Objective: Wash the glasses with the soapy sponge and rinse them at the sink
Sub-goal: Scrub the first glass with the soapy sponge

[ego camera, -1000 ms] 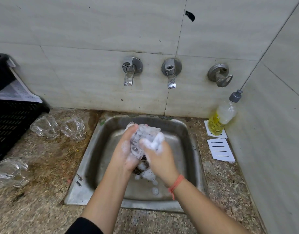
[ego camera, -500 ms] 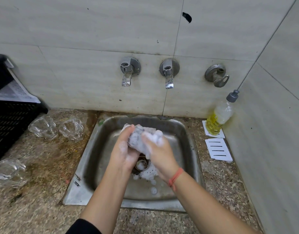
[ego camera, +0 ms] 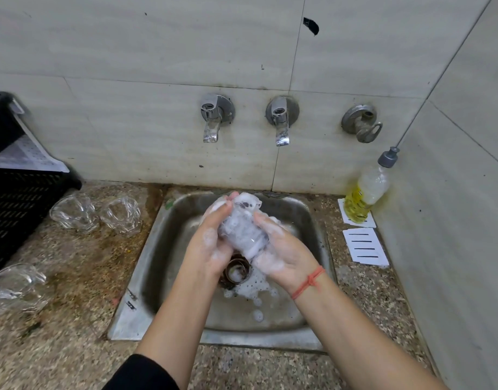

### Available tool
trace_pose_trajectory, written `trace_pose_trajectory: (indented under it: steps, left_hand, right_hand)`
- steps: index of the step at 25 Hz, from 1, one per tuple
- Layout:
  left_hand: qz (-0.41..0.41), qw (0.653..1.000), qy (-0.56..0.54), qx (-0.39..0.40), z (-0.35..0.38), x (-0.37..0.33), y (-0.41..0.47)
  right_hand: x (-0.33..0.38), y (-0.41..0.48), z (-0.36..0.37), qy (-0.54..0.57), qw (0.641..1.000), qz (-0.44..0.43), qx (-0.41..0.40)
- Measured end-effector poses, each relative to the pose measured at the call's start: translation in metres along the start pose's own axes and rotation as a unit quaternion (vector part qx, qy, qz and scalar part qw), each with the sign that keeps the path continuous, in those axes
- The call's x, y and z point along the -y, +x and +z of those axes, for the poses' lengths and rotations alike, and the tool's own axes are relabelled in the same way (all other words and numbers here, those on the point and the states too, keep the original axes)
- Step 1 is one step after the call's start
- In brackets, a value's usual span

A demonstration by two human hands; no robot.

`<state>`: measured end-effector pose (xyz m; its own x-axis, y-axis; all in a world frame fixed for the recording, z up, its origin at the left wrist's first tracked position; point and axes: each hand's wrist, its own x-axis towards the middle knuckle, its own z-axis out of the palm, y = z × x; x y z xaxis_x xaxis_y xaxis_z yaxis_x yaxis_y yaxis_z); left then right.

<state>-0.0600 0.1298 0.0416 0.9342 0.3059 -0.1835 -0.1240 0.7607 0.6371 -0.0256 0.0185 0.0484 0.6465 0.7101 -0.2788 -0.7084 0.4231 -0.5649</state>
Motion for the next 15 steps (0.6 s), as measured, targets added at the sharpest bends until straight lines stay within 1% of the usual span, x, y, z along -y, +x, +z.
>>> trace_pose_trajectory:
  steps: [1, 2, 3, 4, 5, 6, 7, 8, 9, 10, 11, 12, 13, 14, 15]
  left_hand:
    - [0.014, 1.0, -0.005, 0.001, 0.001, 0.0, -0.002]
    - [0.023, 1.0, -0.007, -0.006, 0.004, -0.001, -0.003]
    - [0.03, 0.999, -0.008, -0.028, 0.005, -0.001, -0.001]
    - [0.01, 0.998, -0.016, -0.058, 0.007, 0.0, 0.001]
    - [-0.025, 0.995, -0.04, -0.088, 0.009, 0.0, 0.004]
    - [-0.05, 0.99, -0.054, -0.121, 0.008, -0.001, 0.006]
    - [-0.06, 0.988, -0.063, -0.127, 0.006, 0.0, 0.007]
    - [-0.048, 0.99, -0.05, -0.119, 0.003, 0.001, 0.006]
    - [-0.024, 0.994, -0.049, -0.096, -0.002, 0.001, 0.005]
    - [-0.001, 0.997, -0.046, -0.056, -0.006, 0.0, 0.003]
    - [0.014, 0.999, -0.039, -0.009, -0.011, 0.0, 0.002]
    - [0.017, 0.999, -0.029, 0.028, -0.014, -0.002, 0.001]
    - [0.001, 0.998, -0.025, 0.049, -0.015, -0.003, 0.0]
    - [-0.031, 0.998, -0.031, 0.052, -0.014, -0.003, -0.001]
    - [-0.072, 0.995, -0.046, 0.049, -0.013, -0.003, -0.003]
  right_hand:
    - [0.001, -0.001, 0.001, 0.007, 1.0, 0.012, 0.003]
    - [0.0, -0.001, 0.0, -0.066, 0.998, -0.02, 0.004]
    - [-0.003, -0.002, -0.001, -0.207, 0.974, -0.085, -0.017]
    - [-0.007, -0.004, -0.003, -0.395, 0.904, -0.153, -0.055]
    - [-0.013, -0.002, -0.005, -0.54, 0.818, -0.186, -0.066]
    - [-0.017, -0.001, -0.005, -0.609, 0.768, -0.188, -0.065]
    - [-0.017, -0.001, -0.006, -0.605, 0.772, -0.18, -0.065]
    - [-0.016, -0.004, -0.007, -0.535, 0.827, -0.164, -0.05]
    - [-0.011, -0.006, -0.007, -0.399, 0.909, -0.121, -0.015]
    - [-0.004, -0.007, -0.005, -0.243, 0.969, -0.044, 0.028]
    - [-0.001, -0.008, -0.005, -0.145, 0.988, 0.012, 0.059]
    - [-0.001, -0.008, -0.007, -0.108, 0.99, 0.04, 0.079]
    - [-0.002, -0.009, -0.006, -0.123, 0.989, 0.033, 0.077]
    - [-0.004, -0.011, -0.006, -0.201, 0.978, -0.015, 0.054]
    - [-0.004, -0.011, -0.004, -0.298, 0.952, -0.064, 0.01]
